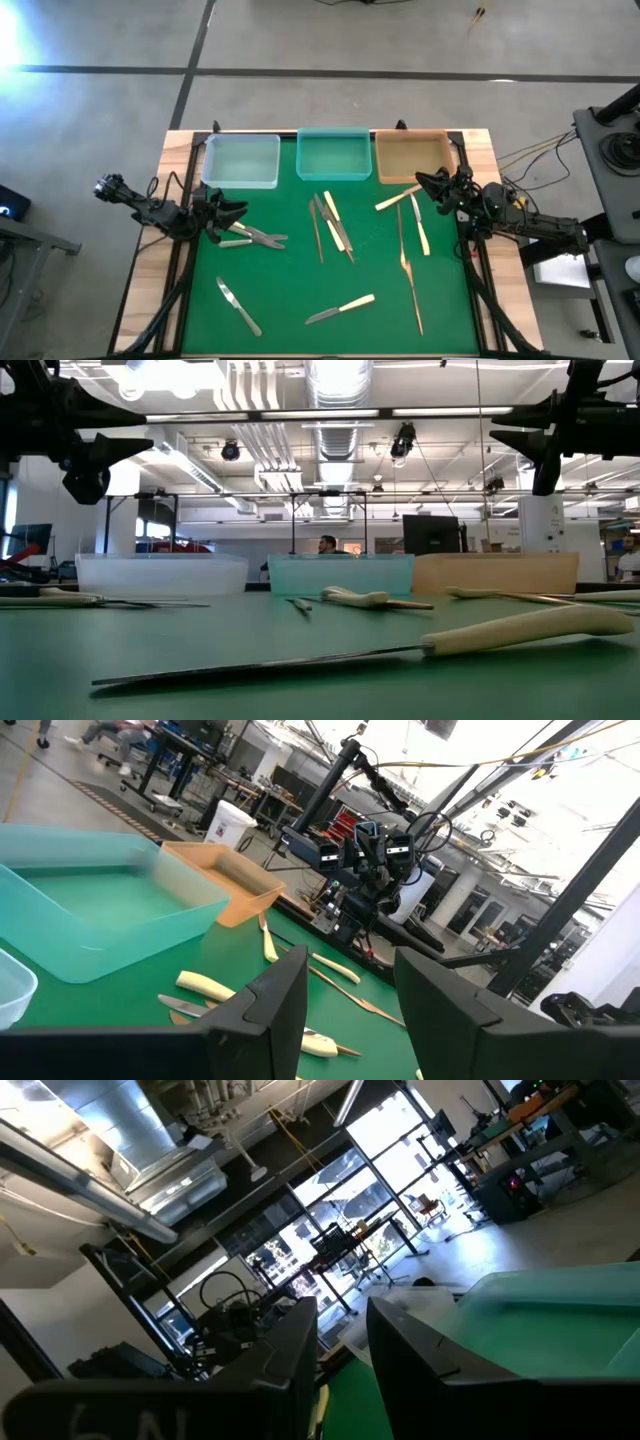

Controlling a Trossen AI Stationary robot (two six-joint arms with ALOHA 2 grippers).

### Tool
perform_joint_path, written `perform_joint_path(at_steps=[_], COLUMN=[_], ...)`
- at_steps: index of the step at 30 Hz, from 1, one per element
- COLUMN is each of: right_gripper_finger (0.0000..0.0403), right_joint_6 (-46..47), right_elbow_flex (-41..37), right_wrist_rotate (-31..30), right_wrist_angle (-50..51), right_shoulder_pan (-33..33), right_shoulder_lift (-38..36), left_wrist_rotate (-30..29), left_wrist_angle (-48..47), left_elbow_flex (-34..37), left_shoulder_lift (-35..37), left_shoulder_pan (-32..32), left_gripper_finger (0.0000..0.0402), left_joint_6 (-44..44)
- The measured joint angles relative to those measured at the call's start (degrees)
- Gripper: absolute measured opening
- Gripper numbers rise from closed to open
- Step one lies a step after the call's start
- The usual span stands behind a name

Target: Sort silverware by color (type)

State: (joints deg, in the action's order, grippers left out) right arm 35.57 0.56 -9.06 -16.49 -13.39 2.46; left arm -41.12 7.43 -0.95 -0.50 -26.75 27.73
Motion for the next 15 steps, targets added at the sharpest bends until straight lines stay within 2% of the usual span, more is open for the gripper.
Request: perform_joint_path(at_steps=[7,15], right_gripper_finger=[0.0082,0.0082], right_joint_6=[0.00,0.00], right_elbow_flex=[0.00,-0.01], right_wrist_rotate=[0.00,-0.02], right_wrist_angle=[0.00,0.00], right_shoulder_pan=[0.00,-0.01], right_shoulder_lift=[-0.02,-0.01], left_wrist_rotate=[0.11,-0.52], left_wrist_angle=[-3.76,-2.73], left_elbow_flex=[-0.01,-0.01], left_shoulder_lift=[0.01,0.01], left_shoulder_pan=[-0.01,0.05], left_gripper_finger=[0.0135,0.0135], left_joint_6=[-0.02,-2.97])
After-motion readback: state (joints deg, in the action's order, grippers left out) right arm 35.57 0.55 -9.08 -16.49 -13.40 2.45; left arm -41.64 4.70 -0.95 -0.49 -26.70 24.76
